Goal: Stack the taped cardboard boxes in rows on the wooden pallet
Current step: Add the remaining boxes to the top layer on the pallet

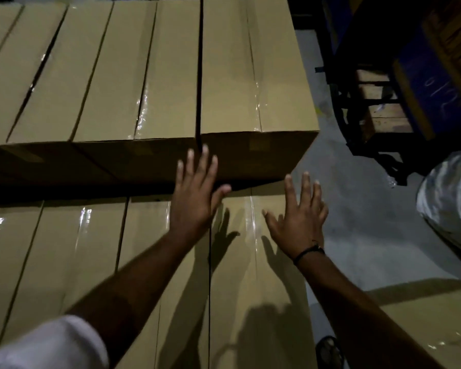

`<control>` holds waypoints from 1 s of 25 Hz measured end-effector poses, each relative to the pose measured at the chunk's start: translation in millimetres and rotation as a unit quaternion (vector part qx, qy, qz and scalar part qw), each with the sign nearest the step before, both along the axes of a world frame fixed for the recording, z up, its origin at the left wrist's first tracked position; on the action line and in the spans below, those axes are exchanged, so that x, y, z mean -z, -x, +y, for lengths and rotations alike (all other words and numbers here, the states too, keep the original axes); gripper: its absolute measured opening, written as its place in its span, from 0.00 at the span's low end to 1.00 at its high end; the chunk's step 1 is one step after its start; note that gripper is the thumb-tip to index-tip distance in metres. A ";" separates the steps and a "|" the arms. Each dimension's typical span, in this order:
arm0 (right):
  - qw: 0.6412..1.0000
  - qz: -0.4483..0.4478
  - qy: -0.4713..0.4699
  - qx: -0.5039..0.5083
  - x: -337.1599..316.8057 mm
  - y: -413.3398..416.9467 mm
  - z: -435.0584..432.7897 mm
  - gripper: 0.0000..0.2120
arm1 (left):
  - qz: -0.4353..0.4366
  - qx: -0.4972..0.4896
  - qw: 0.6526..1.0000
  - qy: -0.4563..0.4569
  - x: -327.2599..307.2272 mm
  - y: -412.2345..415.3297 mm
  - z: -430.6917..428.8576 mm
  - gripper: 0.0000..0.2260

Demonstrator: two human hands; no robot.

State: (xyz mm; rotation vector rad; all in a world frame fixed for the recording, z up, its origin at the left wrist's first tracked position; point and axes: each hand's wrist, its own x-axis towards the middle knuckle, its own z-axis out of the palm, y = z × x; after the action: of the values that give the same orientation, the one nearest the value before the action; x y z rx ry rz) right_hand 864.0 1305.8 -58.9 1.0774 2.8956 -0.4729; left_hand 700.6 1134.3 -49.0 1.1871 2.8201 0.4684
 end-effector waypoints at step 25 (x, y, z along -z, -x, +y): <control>0.982 -0.075 0.027 0.170 -259.6 -279.7 -100.6 0.37 | -0.082 0.192 0.971 0.117 -224.1 -280.6 -57.9 0.37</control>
State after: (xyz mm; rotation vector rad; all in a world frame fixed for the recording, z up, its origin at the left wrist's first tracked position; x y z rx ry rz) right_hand 1143.7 1205.2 200.7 1.5334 2.5616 -0.4504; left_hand 981.2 1076.4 175.1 1.5103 2.3463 0.1909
